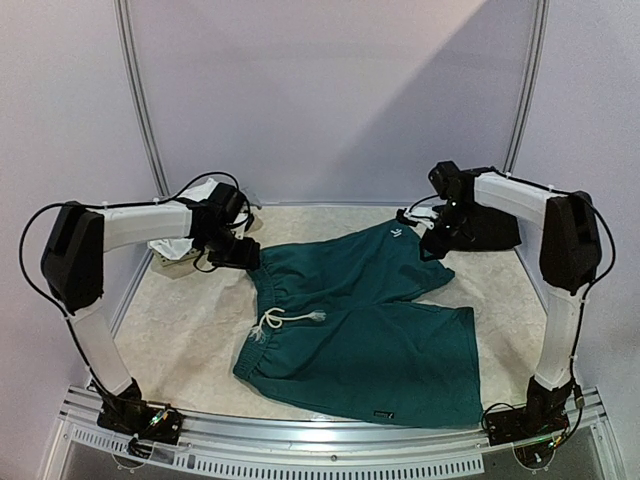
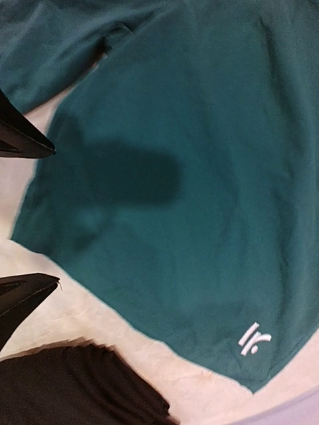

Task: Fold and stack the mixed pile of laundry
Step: Adjust the flattened shorts at the center of the board.

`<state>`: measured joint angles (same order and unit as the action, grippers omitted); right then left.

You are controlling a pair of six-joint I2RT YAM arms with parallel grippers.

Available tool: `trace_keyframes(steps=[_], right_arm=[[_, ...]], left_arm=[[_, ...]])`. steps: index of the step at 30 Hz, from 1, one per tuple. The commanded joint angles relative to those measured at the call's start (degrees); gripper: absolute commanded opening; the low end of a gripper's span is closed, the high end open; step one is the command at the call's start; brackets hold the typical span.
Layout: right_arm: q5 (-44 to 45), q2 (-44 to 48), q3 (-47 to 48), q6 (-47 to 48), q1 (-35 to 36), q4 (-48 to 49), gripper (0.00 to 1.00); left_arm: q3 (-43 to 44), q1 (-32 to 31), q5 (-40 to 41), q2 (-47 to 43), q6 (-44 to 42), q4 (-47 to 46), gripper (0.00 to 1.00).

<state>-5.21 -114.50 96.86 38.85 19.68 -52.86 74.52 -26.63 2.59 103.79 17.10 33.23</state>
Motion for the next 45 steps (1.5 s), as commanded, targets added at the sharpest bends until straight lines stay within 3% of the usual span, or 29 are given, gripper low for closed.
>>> trace_keyframes(steps=[1, 8, 12, 15, 18, 19, 26, 30, 33, 37, 41, 45], right_arm=[[-0.6, -6.9, 6.3, -1.2, -1.1, 1.6, 0.6], [1.3, -18.3, 18.4, 0.3, -1.8, 1.1, 0.57], [4.2, -23.8, 21.7, 2.3, -2.0, -1.2, 0.52], [4.8, -23.9, 19.1, 2.3, -3.0, -1.4, 0.49], [7.0, -21.9, 14.0, 1.9, -3.9, -0.9, 0.47], [8.3, -20.9, 11.5, 1.9, -3.9, -0.2, 0.47], [11.1, -15.3, 1.3, -0.4, -4.0, 2.3, 0.47], [11.8, -15.8, 3.0, -2.4, -3.9, 3.2, 0.48], [11.5, -17.4, 6.2, -3.7, -3.9, 1.8, 0.5], [10.6, -17.5, 8.8, -5.4, -4.0, 1.3, 0.51], [10.3, -13.8, 8.6, -7.6, -4.0, 1.8, 0.56], [8.7, -5.1, 4.8, -9.6, -4.0, 2.1, 0.6]], left_arm=[[-0.9, 4.4, -6.7, 2.9, -2.4, -10.2, 0.66], [5.0, 5.8, -11.9, 13.1, -3.6, -11.4, 0.65], [7.6, 6.0, -13.2, 16.3, -3.1, -13.7, 0.56], [9.4, 6.2, -13.2, 16.8, -3.1, -13.4, 0.34], [10.3, 6.3, -13.6, 15.0, -4.0, -12.6, 0.04], [10.8, 6.2, -13.3, 14.2, -4.3, -11.6, 0.0], [25.0, 6.3, -4.0, 15.6, 1.8, 9.8, 0.0], [29.8, 6.5, 1.5, 20.5, 3.6, 11.3, 0.01], [35.4, 7.2, 0.5, 26.8, 4.3, 13.4, 0.1], [41.0, 7.3, 1.4, 31.2, 4.1, 16.5, 0.3], [36.8, 5.9, 4.7, 24.8, 2.1, 14.7, 0.48], [26.0, 1.8, 8.1, 10.9, -3.9, 9.9, 0.54]])
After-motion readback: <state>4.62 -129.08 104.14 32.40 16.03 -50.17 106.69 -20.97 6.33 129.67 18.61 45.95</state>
